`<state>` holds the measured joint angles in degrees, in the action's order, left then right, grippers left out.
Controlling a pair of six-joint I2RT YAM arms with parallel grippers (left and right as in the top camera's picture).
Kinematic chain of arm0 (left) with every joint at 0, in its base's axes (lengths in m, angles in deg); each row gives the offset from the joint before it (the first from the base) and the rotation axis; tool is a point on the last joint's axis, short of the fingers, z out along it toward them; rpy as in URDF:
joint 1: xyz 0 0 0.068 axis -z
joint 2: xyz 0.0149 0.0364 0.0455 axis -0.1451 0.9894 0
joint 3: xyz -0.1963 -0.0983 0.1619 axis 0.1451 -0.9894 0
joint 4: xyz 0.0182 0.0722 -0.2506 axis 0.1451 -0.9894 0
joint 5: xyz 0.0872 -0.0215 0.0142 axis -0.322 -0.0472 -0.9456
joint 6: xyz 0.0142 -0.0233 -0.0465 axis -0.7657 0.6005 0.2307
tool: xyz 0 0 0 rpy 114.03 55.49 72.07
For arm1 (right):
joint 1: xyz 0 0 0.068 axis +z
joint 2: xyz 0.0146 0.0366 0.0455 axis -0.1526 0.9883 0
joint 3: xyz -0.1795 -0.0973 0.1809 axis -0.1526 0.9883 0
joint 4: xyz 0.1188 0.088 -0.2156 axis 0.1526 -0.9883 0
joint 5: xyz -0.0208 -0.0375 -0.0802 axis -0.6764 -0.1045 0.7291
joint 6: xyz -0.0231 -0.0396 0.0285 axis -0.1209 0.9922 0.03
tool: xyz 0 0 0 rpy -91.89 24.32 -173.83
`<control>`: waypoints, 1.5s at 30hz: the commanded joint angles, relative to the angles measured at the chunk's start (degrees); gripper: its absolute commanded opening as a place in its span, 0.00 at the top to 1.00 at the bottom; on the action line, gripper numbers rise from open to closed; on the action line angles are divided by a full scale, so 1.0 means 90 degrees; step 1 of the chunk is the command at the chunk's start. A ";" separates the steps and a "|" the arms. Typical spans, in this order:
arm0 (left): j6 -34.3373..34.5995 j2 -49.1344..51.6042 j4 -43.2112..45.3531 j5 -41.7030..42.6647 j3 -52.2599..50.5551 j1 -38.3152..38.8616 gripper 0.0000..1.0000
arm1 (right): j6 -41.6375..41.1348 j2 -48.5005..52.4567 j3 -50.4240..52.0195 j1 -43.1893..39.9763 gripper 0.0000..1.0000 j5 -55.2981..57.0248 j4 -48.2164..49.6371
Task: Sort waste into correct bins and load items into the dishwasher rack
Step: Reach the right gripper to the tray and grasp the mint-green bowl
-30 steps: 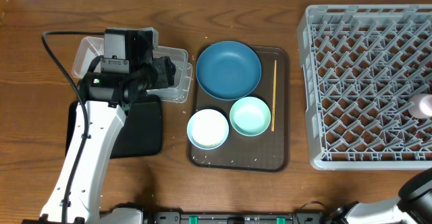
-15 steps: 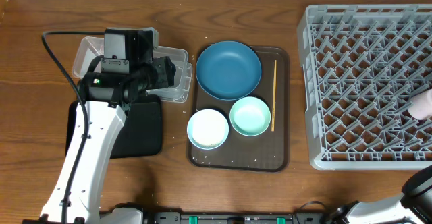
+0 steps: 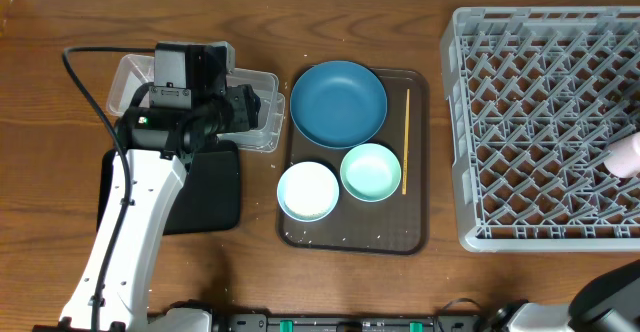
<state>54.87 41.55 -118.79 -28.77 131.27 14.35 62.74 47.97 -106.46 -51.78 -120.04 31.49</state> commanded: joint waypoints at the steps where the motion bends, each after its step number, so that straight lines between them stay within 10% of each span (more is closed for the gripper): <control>1: -0.0056 -0.0002 -0.0024 -0.0087 0.0034 -0.0029 0.47 | 0.0461 -0.0148 -0.0090 0.0903 0.43 -0.0678 -0.0194; 22: -0.0056 0.0005 -0.0279 -0.0087 -0.0017 -0.0029 0.46 | 0.1637 0.1144 -0.0080 0.6275 0.39 0.1061 -0.1447; 32: -0.0056 0.0005 -0.0279 -0.0085 -0.0017 -0.0029 0.46 | 0.1231 0.2266 -0.0080 0.7125 0.64 0.2285 -0.2130; 39: -0.0056 0.0005 -0.0277 -0.0085 -0.0017 -0.0029 0.46 | 0.1178 0.2271 -0.0080 0.7062 0.99 0.2472 -0.2171; 45: -0.0056 0.0005 -0.0274 -0.0085 -0.0017 -0.0029 0.46 | 0.1180 0.2091 -0.0092 0.6936 0.99 0.2472 -0.2263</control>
<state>54.89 41.55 -121.32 -28.77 131.25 14.35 73.89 68.56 -106.55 11.62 -99.00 11.38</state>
